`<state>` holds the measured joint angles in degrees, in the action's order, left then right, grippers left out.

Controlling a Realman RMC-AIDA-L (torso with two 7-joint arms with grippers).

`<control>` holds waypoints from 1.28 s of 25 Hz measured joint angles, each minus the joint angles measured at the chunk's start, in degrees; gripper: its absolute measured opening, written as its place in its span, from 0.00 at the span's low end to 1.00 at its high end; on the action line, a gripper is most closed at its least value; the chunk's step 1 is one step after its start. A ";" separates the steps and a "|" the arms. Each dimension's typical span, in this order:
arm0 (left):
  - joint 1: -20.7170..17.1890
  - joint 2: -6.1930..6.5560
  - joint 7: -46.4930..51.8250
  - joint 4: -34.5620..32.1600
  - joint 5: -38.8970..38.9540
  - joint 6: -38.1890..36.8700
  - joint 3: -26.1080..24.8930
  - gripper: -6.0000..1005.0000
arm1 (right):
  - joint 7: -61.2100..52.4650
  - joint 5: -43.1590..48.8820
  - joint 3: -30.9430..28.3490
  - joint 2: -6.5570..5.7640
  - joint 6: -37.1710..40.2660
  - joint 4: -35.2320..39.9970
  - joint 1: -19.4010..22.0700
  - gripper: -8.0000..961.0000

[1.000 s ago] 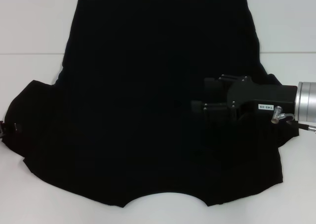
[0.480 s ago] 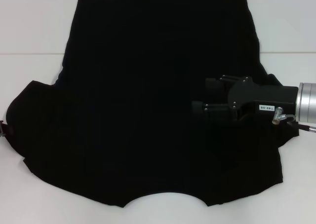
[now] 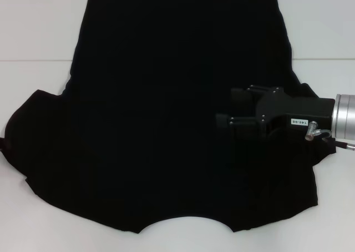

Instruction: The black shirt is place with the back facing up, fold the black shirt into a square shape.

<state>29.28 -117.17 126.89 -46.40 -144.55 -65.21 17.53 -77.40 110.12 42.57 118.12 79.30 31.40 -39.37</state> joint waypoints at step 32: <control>4.82 -0.25 -8.15 5.92 9.21 -3.46 -3.91 0.01 | 0.06 0.01 -1.10 0.89 -0.12 0.12 -0.02 0.92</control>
<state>34.10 -117.42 118.74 -40.48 -135.34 -68.67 13.62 -77.34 110.13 41.47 119.01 79.18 31.52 -39.39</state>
